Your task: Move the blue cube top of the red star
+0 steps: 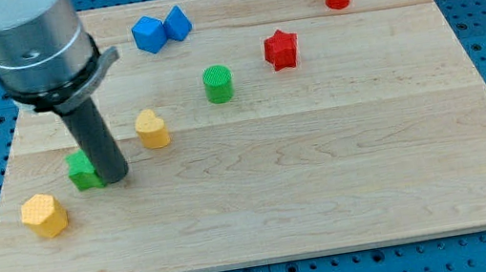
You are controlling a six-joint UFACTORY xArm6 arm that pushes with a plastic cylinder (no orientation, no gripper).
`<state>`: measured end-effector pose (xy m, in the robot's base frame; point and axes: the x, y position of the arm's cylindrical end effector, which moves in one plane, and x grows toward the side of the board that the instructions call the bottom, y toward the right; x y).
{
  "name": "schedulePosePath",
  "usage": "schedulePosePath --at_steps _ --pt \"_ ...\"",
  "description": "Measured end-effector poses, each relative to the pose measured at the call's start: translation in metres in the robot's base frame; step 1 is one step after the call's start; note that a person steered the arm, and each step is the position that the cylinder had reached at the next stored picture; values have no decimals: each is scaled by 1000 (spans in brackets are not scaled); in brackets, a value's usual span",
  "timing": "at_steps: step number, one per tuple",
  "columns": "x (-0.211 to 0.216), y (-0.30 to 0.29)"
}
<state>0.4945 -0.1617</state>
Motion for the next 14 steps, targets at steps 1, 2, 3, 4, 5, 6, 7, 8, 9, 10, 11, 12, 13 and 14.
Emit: schedulePosePath --at_steps 1,2,3,4,5,6,7,8,9,10,11,12,13,14 --pt "-1 17" --pt "15 90" --pt "-21 195" --pt "-71 226" --pt "-122 298" --pt "-161 297" --pt "-183 295" --pt "-214 292" --pt "-234 252" --pt "-236 267" --pt "-238 296" --pt "-236 276" --pt "-205 204" --pt "-177 133"
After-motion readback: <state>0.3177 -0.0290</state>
